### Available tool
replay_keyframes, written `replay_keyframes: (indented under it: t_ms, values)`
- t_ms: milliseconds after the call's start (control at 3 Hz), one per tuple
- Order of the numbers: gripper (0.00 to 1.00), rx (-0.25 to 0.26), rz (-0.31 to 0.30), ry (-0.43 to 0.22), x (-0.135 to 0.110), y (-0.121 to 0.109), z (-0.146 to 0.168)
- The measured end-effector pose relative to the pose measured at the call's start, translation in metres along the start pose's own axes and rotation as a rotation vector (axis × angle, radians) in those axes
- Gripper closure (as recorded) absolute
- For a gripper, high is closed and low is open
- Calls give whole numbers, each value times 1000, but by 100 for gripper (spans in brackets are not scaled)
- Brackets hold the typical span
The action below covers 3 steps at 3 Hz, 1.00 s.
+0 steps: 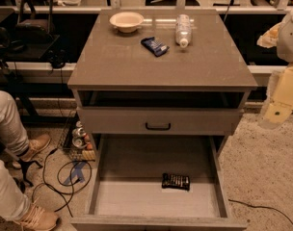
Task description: Pick rxbar chocolate from middle drawer and place on counter
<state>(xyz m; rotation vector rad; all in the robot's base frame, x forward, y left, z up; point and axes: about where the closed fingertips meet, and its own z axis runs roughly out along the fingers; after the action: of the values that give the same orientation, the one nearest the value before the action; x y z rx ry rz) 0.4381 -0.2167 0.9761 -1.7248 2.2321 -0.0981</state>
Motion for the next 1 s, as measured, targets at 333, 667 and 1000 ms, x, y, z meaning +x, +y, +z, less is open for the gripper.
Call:
replay_keyframes:
  t_ms: [333, 667, 1000]
  values:
    - [0, 0, 0, 0, 0, 0, 0]
    - [0, 6, 14, -42, 4, -2, 18]
    - [0, -26, 59, -177, 21, -5, 92]
